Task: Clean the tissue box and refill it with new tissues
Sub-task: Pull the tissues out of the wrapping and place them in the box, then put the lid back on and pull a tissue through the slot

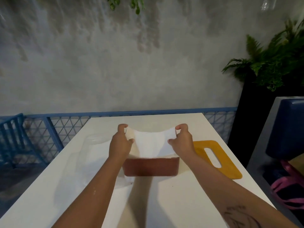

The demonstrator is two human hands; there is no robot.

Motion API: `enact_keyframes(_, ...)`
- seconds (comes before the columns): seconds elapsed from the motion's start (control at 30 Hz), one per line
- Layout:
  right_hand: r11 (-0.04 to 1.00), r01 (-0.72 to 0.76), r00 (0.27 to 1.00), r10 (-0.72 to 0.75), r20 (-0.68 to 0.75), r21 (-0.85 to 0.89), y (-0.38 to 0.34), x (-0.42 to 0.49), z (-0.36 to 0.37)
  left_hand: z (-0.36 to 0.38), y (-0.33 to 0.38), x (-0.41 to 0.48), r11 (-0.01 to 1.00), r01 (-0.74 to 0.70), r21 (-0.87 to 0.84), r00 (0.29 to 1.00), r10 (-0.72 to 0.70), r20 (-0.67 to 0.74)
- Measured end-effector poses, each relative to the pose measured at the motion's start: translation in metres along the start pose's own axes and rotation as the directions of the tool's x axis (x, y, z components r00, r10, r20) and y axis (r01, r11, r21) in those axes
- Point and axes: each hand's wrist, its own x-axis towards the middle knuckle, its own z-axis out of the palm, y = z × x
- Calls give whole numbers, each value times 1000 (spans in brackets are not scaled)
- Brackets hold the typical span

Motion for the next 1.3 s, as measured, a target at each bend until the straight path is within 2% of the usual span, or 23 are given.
enact_keyframes(0.13,954,34,999,-30,17,-297,12,15,23,15,-16,13,955,-72,288,995,46,93)
enact_keyframes(0.27,842,139,990,-104,96,-522,24,18,31,24,-26,19,872,-220,437,971,151,186)
enact_keyframes(0.33,817,185,983,-157,99,-546,30,21,32,27,-28,21,812,-247,529,968,188,164)
enact_keyframes(0.4,849,199,977,-209,35,-489,35,23,29,28,-29,23,796,-202,571,979,158,127)
enact_keyframes(0.43,877,184,975,-221,-34,-444,37,23,25,28,-31,24,839,-150,523,987,100,123)
enact_keyframes(0.5,909,97,959,-194,-205,-405,48,26,12,26,-33,26,969,23,245,986,-63,157)
enact_keyframes(0.57,857,-53,955,-107,-277,-512,69,32,-5,24,-34,26,989,151,0,967,-148,206)
enact_keyframes(0.63,727,-205,969,53,-243,-655,93,35,-18,23,-36,25,979,191,-76,961,-171,218)
enact_keyframes(0.7,642,-270,963,189,-193,-718,112,35,-22,22,-37,23,965,223,-139,960,-193,202)
enact_keyframes(0.77,589,-261,963,216,-162,-765,125,33,-22,22,-37,21,939,262,-222,957,-222,189)
enact_keyframes(0.87,518,-188,978,177,-111,-834,128,32,-22,26,-34,18,903,305,-301,949,-262,176)
enact_keyframes(0.93,541,-214,971,207,-117,-813,126,35,-25,28,-36,18,879,340,-334,938,-295,180)
enact_keyframes(1.0,612,-250,959,263,-105,-751,123,39,-32,29,-38,17,863,361,-354,931,-311,191)
enact_keyframes(1.3,793,-275,927,368,69,-543,90,43,-72,28,-38,11,839,382,-389,923,-322,211)
